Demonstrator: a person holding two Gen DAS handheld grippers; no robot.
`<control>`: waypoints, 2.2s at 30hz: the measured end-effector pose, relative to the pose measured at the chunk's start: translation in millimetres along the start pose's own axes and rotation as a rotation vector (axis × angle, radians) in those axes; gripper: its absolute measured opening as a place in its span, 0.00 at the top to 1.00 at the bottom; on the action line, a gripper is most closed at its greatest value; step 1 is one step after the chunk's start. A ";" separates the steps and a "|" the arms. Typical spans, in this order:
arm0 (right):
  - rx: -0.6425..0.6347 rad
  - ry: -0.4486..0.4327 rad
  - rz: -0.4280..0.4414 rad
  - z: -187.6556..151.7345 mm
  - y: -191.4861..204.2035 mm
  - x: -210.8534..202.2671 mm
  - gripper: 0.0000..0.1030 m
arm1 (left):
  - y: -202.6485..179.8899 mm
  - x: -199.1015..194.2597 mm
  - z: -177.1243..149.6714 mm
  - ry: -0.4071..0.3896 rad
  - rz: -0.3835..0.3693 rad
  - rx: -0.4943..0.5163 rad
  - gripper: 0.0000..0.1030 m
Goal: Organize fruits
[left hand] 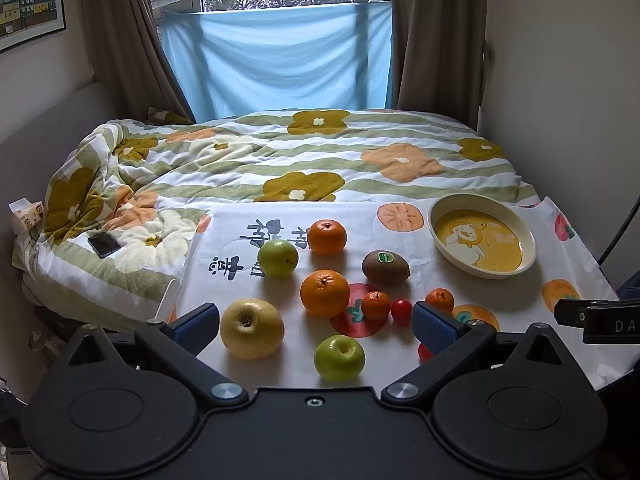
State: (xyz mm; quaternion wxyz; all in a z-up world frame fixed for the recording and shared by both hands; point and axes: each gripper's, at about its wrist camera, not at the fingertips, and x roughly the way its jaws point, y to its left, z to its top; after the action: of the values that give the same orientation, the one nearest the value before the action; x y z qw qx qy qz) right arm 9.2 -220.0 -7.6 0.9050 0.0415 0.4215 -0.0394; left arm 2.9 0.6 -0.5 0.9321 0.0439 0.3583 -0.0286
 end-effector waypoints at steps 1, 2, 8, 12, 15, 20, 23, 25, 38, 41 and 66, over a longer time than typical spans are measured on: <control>0.000 0.000 0.000 0.1 0.4 1.2 0.00 | 0.2 0.0 0.0 0.000 -0.001 0.000 0.00; 0.000 0.001 0.000 -0.2 1.3 4.8 0.00 | 0.5 -0.1 0.0 0.000 -0.001 0.000 0.00; 0.000 0.002 0.000 0.7 1.5 5.1 0.00 | 0.8 -0.2 0.3 0.001 -0.001 -0.002 0.00; 0.001 0.004 0.000 1.5 2.0 5.8 0.00 | 0.8 0.8 0.6 0.000 -0.001 -0.003 0.00; 0.002 0.005 -0.001 2.1 2.2 6.3 0.00 | 0.8 1.1 1.0 0.001 -0.001 -0.003 0.00; 0.001 0.006 0.000 2.3 1.7 6.3 0.00 | 0.7 0.7 0.8 0.001 -0.001 -0.002 0.00; 0.001 0.007 0.001 2.4 1.6 6.1 0.00 | 1.3 1.2 1.2 0.001 -0.001 -0.002 0.00; 0.001 0.007 0.000 2.4 1.6 6.4 0.00 | 1.2 1.3 1.2 0.001 -0.002 -0.003 0.00; -0.001 0.009 0.001 3.3 1.6 7.7 0.00 | 1.3 2.6 2.6 0.002 -0.001 -0.004 0.00; 0.000 0.009 0.001 3.4 1.2 9.1 0.00 | 1.3 2.8 2.5 0.002 0.000 -0.003 0.00; 0.004 0.015 0.006 1.9 0.1 9.8 0.00 | 4.2 -1.4 -0.9 0.002 0.016 -0.011 0.00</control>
State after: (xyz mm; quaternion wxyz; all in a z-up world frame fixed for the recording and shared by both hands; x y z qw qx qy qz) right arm 17.0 -220.5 -13.9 0.9019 0.0447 0.4279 -0.0372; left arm 1.6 4.9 0.0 0.9321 0.0417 0.3592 -0.0193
